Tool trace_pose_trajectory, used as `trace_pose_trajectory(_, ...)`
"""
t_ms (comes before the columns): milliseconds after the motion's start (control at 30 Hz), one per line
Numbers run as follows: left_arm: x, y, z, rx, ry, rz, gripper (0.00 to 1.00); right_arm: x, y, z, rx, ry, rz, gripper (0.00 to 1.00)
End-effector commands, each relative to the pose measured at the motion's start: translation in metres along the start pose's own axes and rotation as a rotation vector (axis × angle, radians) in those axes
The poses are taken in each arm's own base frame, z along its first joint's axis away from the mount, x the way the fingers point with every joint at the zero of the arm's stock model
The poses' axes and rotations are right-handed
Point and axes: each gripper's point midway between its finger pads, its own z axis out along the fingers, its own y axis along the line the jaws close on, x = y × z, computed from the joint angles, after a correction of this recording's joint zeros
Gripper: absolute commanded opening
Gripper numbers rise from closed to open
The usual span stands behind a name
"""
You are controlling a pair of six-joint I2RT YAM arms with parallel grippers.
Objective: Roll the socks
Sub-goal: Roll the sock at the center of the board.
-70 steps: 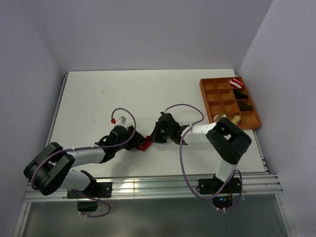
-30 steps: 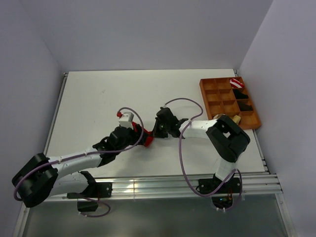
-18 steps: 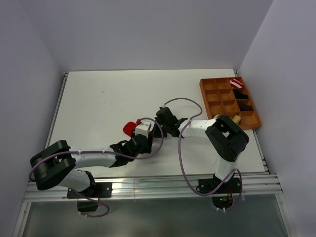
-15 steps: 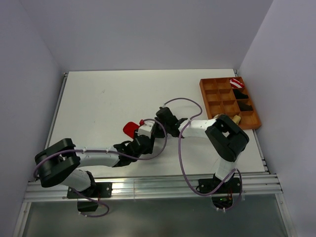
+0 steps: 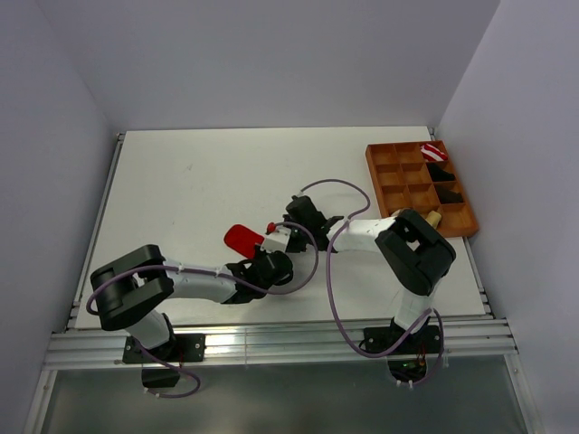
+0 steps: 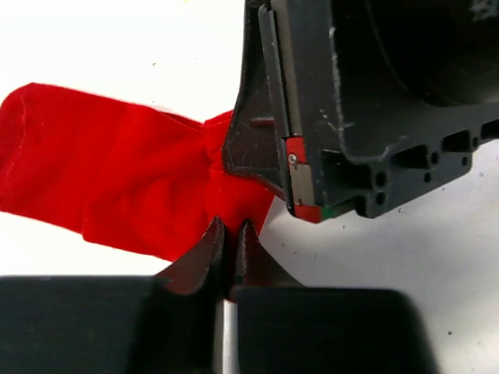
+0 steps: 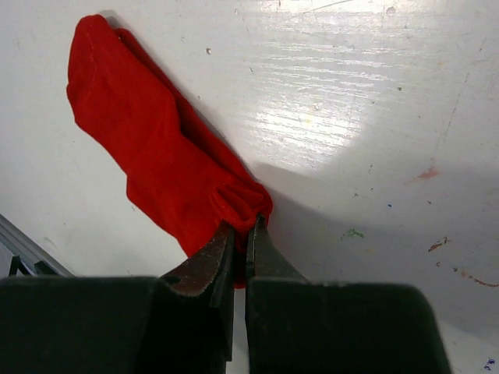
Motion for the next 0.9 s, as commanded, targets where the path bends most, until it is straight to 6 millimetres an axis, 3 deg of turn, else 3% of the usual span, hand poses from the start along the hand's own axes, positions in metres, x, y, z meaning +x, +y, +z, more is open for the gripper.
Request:
trace_pose_trajectory(0,0.001,0.006,0.003,-0.063,0.009,-0.020,0.01,0.013,-0.013,0.006,0.031,0.047,0.007,0.00)
trace_pose_trajectory(133,0.009,0.007,0.002,-0.066,0.033,-0.069,0.01,0.012,-0.009,0.003,-0.006,0.036,0.021,0.01)
trace_pose_trajectory(200,0.013,0.006,0.002,-0.049,0.056,-0.123,0.01,0.006,0.002,-0.001,-0.073,0.007,0.038,0.07)
trace_pose_trajectory(333,0.020,0.000,0.001,0.047,0.119,-0.238,0.01,-0.007,0.012,-0.018,-0.162,-0.067,0.064,0.27)
trace_pose_trajectory(400,0.017,0.003,0.002,0.070,0.131,-0.287,0.00,-0.013,0.016,-0.024,-0.184,-0.105,0.058,0.34)
trace_pose_trajectory(533,0.011,0.002,-0.001,0.168,0.164,-0.400,0.00,-0.024,0.020,-0.042,-0.218,-0.189,0.062,0.57)
trace_pose_trajectory(567,0.008,-0.006,-0.004,0.231,0.178,-0.439,0.00,-0.025,0.020,-0.044,-0.218,-0.203,0.067,0.59)
trace_pose_trajectory(633,0.008,0.004,0.000,0.242,0.195,-0.492,0.00,-0.025,0.018,-0.048,-0.226,-0.222,0.071,0.64)
trace_pose_trajectory(867,0.008,0.007,0.004,0.312,0.286,-0.662,0.00,-0.016,0.011,-0.046,-0.257,-0.223,0.128,0.66)
